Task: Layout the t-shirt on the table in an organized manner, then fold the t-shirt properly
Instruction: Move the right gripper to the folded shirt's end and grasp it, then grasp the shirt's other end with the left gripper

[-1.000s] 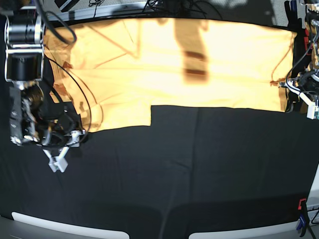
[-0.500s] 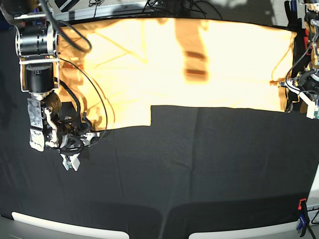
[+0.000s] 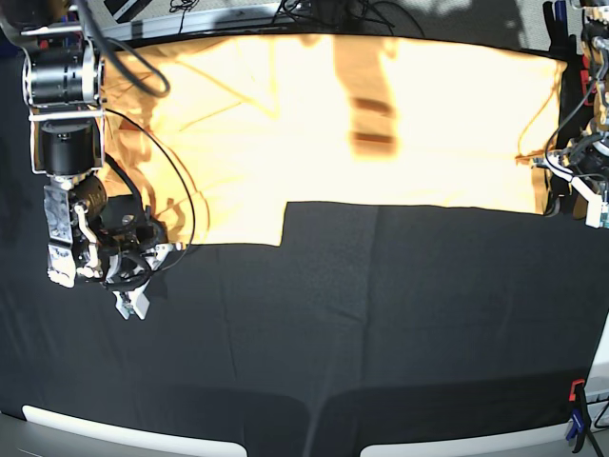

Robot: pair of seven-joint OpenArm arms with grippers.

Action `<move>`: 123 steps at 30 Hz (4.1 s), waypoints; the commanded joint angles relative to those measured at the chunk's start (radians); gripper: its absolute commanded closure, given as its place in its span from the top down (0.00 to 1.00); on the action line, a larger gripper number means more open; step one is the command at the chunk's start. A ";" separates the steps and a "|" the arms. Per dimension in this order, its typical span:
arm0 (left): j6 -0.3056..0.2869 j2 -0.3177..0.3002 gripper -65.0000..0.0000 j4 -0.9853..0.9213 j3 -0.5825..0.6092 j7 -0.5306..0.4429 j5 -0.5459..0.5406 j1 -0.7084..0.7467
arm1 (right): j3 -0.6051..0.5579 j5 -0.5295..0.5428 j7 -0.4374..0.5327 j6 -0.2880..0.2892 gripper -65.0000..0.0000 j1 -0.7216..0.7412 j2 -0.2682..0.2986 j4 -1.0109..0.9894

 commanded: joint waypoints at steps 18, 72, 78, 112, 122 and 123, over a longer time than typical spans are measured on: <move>0.005 -0.019 0.50 0.019 -0.009 -0.024 -0.006 -0.010 | 0.007 -0.101 -0.024 -0.002 0.00 -0.384 0.013 0.818; -0.051 -0.020 0.50 -0.104 -0.146 0.101 -0.180 0.064 | 0.408 0.077 0.115 0.010 0.45 -0.951 0.013 1.329; -0.172 -0.036 0.50 -0.249 -0.149 0.165 -0.380 0.062 | 0.410 0.090 0.114 0.010 0.45 -0.951 0.013 1.329; -0.280 0.069 0.00 -0.326 -0.175 0.002 -0.508 0.055 | 0.411 0.063 0.108 0.010 0.45 -0.951 0.013 1.329; -0.260 0.039 0.00 -0.248 -0.331 0.156 -0.506 0.026 | 0.481 -0.023 0.164 0.010 0.45 -0.950 0.014 1.328; -0.263 0.041 0.00 -0.217 -0.330 0.205 -0.537 0.029 | 0.487 -0.023 0.173 0.010 0.45 -0.950 0.014 1.324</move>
